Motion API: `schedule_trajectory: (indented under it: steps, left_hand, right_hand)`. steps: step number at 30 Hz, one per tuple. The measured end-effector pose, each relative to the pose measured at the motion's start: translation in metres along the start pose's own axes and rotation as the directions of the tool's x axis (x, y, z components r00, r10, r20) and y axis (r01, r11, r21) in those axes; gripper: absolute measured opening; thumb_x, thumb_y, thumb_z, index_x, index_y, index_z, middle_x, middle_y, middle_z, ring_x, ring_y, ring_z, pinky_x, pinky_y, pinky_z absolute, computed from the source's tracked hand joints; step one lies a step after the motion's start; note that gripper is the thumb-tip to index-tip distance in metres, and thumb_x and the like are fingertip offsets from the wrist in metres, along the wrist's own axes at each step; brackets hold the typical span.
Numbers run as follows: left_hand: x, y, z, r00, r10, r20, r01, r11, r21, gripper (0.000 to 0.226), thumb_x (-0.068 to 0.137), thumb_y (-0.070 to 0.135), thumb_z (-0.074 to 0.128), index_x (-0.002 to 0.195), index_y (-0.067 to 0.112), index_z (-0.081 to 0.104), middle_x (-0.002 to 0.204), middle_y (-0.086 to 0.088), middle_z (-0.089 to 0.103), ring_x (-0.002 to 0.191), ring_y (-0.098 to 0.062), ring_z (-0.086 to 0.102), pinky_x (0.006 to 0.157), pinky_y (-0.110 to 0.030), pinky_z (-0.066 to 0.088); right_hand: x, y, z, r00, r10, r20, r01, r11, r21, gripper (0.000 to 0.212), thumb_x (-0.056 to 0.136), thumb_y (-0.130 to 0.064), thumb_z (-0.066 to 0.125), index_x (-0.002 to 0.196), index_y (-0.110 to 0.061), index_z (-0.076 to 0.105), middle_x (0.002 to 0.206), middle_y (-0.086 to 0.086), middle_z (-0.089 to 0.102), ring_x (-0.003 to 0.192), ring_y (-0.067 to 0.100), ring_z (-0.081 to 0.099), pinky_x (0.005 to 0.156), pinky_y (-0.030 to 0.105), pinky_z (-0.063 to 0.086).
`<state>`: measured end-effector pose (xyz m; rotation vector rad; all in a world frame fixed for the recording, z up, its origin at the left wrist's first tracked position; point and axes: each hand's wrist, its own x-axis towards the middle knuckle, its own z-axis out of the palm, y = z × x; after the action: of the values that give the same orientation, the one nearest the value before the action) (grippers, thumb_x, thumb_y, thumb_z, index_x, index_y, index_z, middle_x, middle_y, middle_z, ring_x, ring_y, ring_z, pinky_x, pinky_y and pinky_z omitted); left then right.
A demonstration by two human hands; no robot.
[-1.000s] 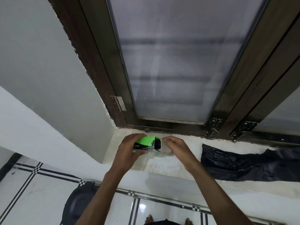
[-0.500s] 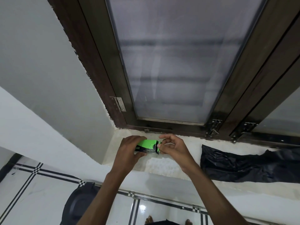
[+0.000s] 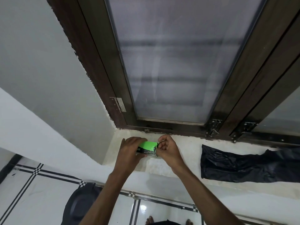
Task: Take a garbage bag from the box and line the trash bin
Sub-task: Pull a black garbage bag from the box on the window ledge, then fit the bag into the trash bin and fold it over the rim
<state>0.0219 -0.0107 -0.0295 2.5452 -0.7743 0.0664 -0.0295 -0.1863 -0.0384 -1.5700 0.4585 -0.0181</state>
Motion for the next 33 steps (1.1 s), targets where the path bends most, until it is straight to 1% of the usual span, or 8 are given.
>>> schedule_trajectory:
  steps: [6, 9, 14, 17, 19, 23, 27, 33]
  left_hand:
    - [0.001, -0.011, -0.005, 0.988, -0.101, 0.118, 0.075, 0.976, 0.203, 0.082, 0.071, 0.039, 0.083, 0.143, 0.029, 0.047, 0.147, -0.004, 0.048, 0.143, -0.031, 0.035, 0.116, -0.06, 0.016]
    - [0.004, 0.023, -0.004, 0.999, 0.028, 0.044, -0.027, 1.0, -0.007, 0.072, 0.076, 0.041, 0.08, 0.139, 0.025, 0.05, 0.144, -0.003, 0.048, 0.138, -0.026, 0.037, 0.113, -0.045, 0.032]
    - [0.016, 0.14, 0.048, 0.933, 0.34, 0.117, -0.307, 0.922, -0.235, 0.037, 0.093, 0.037, 0.059, 0.127, 0.025, 0.062, 0.13, 0.006, 0.06, 0.12, -0.015, 0.054, 0.099, -0.025, 0.045]
    - [0.018, 0.195, 0.098, 0.863, 0.416, 0.285, -0.367, 0.906, -0.21, 0.065, 0.092, 0.048, 0.056, 0.15, 0.022, 0.04, 0.156, 0.001, 0.038, 0.142, -0.016, 0.035, 0.115, -0.024, 0.028]
    - [0.014, 0.204, 0.121, 0.84, 0.415, 0.35, -0.385, 0.91, -0.156, 0.071, 0.092, 0.049, 0.055, 0.154, 0.022, 0.033, 0.161, -0.003, 0.03, 0.147, -0.02, 0.028, 0.119, -0.03, 0.023]
    - [-0.001, 0.211, 0.135, 0.879, 0.398, 0.264, -0.383, 0.917, -0.108, 0.044, 0.077, 0.02, 0.079, 0.12, 0.021, 0.069, 0.125, 0.002, 0.066, 0.111, -0.02, 0.064, 0.089, -0.029, 0.056]
    - [-0.014, 0.212, 0.13, 0.913, 0.359, 0.195, -0.354, 0.933, -0.059, 0.026, 0.072, 0.009, 0.083, 0.091, 0.024, 0.074, 0.09, 0.011, 0.072, 0.077, -0.009, 0.066, 0.06, -0.015, 0.045]
    - [-0.046, 0.19, 0.095, 0.947, 0.191, 0.26, -0.177, 0.981, -0.077, 0.016, 0.092, 0.017, 0.064, 0.099, 0.03, 0.07, 0.081, 0.016, 0.067, 0.066, -0.002, 0.061, 0.059, -0.014, 0.044]
  right_hand:
    - [-0.016, -0.003, -0.032, 0.997, -0.07, 0.019, 0.072, 0.99, -0.123, 0.026, 0.089, -0.003, 0.061, 0.102, -0.025, 0.066, 0.089, 0.001, 0.068, 0.078, 0.02, 0.063, 0.07, 0.032, 0.052]
    - [-0.041, -0.016, -0.086, 0.964, -0.171, -0.202, 0.158, 0.985, -0.074, 0.024, 0.093, -0.002, 0.063, 0.094, -0.025, 0.07, 0.088, -0.001, 0.071, 0.075, 0.018, 0.066, 0.069, 0.025, 0.053]
    - [-0.082, -0.012, -0.217, 0.702, -0.272, -0.658, 0.244, 0.96, -0.137, 0.024, 0.095, 0.0, 0.061, 0.095, -0.023, 0.068, 0.088, 0.003, 0.07, 0.079, 0.016, 0.065, 0.074, 0.03, 0.054]
    - [-0.101, 0.007, -0.302, 0.481, -0.287, -0.828, 0.052, 0.952, -0.3, 0.017, 0.098, -0.006, 0.055, 0.105, -0.014, 0.068, 0.1, 0.009, 0.071, 0.093, 0.025, 0.066, 0.09, 0.04, 0.051]
    - [-0.1, 0.022, -0.35, 0.42, -0.288, -0.861, -0.172, 0.906, -0.387, 0.023, 0.1, -0.011, 0.049, 0.113, -0.008, 0.068, 0.114, 0.014, 0.07, 0.107, 0.033, 0.064, 0.095, 0.036, 0.046]
    - [-0.092, 0.057, -0.424, 0.489, -0.266, -0.831, -0.49, 0.705, -0.513, 0.044, 0.096, -0.026, 0.042, 0.12, 0.006, 0.06, 0.115, 0.031, 0.064, 0.115, 0.048, 0.054, 0.096, 0.052, 0.046]
    - [-0.091, 0.083, -0.455, 0.543, -0.245, -0.803, -0.583, 0.578, -0.571, 0.034, 0.094, -0.031, 0.056, 0.114, -0.006, 0.068, 0.122, 0.025, 0.062, 0.127, 0.046, 0.044, 0.098, 0.052, 0.047]
    - [-0.124, 0.07, -0.439, 0.545, -0.154, -0.824, -0.238, 0.914, -0.328, 0.012, 0.086, -0.011, 0.075, 0.092, -0.008, 0.066, 0.094, 0.006, 0.068, 0.089, 0.023, 0.061, 0.076, 0.023, 0.047]
